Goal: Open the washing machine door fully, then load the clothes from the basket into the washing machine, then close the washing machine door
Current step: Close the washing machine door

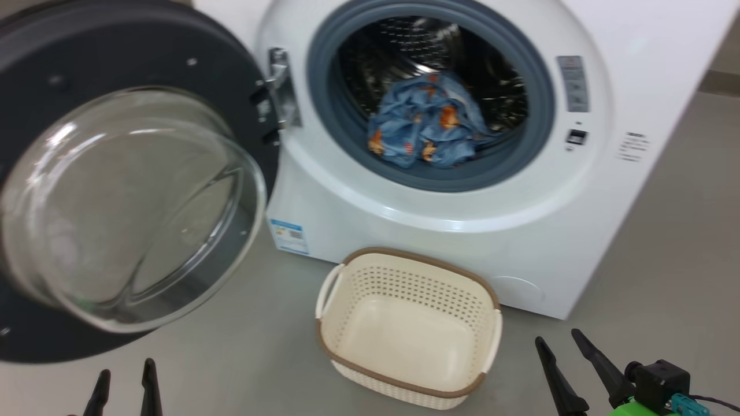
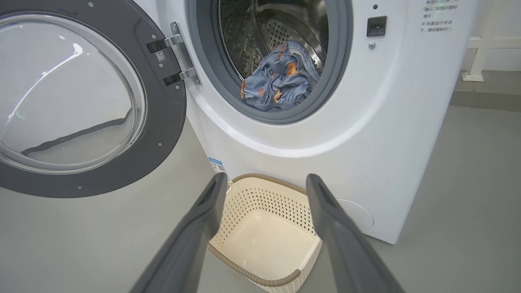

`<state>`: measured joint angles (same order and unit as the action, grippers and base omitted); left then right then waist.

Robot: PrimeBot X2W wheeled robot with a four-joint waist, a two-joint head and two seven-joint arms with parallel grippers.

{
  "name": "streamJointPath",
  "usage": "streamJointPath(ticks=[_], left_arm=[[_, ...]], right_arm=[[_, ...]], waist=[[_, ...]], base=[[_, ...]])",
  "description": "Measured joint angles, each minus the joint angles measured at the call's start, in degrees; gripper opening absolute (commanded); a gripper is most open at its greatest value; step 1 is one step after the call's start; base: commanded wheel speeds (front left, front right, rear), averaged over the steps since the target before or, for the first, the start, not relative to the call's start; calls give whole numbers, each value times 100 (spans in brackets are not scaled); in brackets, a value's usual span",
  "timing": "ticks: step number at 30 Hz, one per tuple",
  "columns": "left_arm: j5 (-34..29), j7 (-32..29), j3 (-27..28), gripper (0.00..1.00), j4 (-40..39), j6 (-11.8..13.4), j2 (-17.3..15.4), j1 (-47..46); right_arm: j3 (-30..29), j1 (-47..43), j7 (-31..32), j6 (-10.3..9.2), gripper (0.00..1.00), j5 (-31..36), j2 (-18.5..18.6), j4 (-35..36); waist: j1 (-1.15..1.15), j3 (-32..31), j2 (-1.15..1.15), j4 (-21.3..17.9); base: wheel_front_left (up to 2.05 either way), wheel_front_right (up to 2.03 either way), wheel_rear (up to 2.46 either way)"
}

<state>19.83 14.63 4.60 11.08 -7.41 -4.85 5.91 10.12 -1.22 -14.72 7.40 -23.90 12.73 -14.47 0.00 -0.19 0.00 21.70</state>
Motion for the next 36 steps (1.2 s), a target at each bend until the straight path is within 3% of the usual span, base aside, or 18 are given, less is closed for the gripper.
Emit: streamJointPath(ticks=[10, 23, 24, 25, 26, 31, 36], left_arm=[[0, 0, 312, 100, -192, 0, 109, 23], [37, 0, 490, 100, -433, 0, 230, 147], [69, 0, 498, 64, -463, 0, 234, 147], [129, 0, 510, 40, -512, 0, 242, 147], [315, 0, 573, 0, -645, 0, 260, 144], [859, 0, 966, 0, -1203, 1, 131, 40], [1656, 2, 1238, 0, -1471, 0, -837, -486]], right_arm=[[480, 431, 0, 0, 100, -76, 36, -134], [889, 798, 1, 0, 100, -197, 159, -375], [893, 821, 1, 0, 100, -198, 160, -375], [894, 829, 1, 0, 100, -198, 160, -375], [893, 828, 1, 0, 100, -199, 160, -379], [877, 826, 1, 0, 100, -199, 146, -378], [789, 817, 1, 0, 100, -199, 136, -368]], waist=[[0, 32, 0, 649], [0, 201, 0, 797], [0, 208, 0, 801], [0, 214, 0, 804], [0, 224, 0, 810], [0, 262, 0, 814], [0, 341, 0, 809]], base=[[0, 0, 0], [0, 0, 0], [0, 0, 0], [0, 0, 0], [0, 0, 0], [0, 0, 0], [0, 0, 0]])
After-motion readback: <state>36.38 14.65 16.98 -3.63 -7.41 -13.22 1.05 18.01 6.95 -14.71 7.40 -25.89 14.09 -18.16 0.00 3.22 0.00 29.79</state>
